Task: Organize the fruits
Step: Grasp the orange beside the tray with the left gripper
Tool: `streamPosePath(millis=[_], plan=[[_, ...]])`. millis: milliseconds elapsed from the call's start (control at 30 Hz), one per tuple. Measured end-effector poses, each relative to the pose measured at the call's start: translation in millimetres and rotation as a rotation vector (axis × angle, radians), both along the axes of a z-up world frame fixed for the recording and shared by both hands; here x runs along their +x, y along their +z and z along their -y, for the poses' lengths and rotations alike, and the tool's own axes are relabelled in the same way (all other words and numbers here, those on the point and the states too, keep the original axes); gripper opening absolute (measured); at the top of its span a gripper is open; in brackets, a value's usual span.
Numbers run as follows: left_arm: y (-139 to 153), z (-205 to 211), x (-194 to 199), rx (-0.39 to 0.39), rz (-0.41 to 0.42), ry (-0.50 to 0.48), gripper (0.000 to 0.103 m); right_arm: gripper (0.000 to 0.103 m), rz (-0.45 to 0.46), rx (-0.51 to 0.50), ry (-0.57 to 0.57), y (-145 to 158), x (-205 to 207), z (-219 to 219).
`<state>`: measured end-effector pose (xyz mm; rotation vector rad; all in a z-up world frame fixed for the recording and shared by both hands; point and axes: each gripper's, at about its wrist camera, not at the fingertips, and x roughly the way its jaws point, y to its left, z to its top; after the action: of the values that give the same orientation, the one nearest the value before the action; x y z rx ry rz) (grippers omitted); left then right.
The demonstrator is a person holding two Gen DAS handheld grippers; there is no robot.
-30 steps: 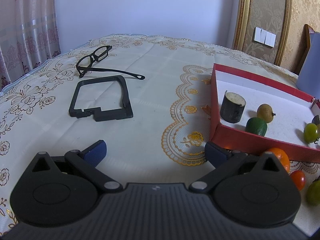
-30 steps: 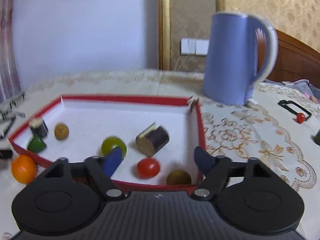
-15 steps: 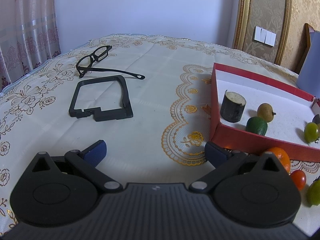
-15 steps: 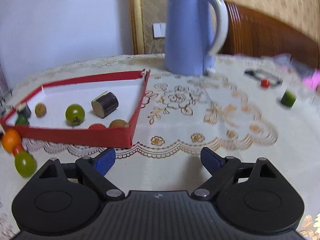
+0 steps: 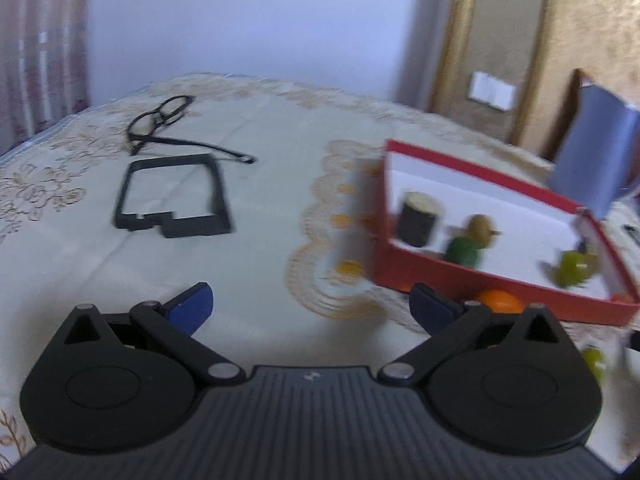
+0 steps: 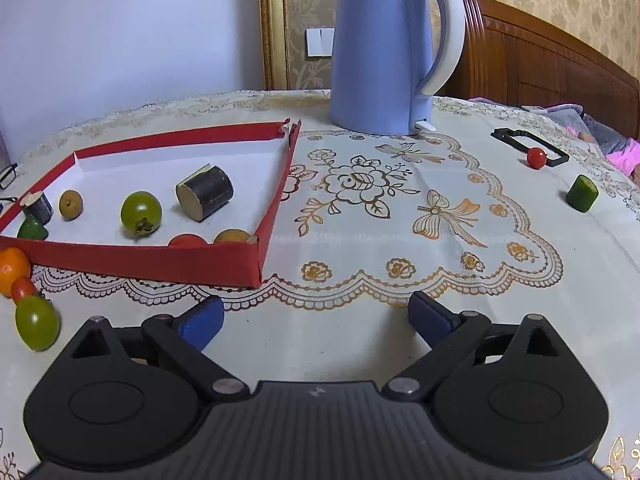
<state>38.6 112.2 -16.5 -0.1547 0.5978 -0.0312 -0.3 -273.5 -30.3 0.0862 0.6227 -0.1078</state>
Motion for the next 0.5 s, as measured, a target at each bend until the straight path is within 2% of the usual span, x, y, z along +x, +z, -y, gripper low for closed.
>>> streamPosePath(millis=[100, 233, 367, 500], plan=[[8, 17, -14, -0.022, 0.027, -0.079, 0.103, 0.099, 0.004, 0.009, 0.001, 0, -1, 1], [14, 47, -17, -0.001, 0.031, -0.166, 0.103, 0.099, 0.004, 0.01, 0.0, 1, 0, 1], [14, 66, -8, 0.013, 0.015, -0.186, 0.103, 0.099, 0.005, 0.013, -0.001, 1, -1, 1], [8, 74, 2, 0.061, -0.001, -0.159, 0.103, 0.099, 0.005, 0.013, -0.001, 1, -1, 1]])
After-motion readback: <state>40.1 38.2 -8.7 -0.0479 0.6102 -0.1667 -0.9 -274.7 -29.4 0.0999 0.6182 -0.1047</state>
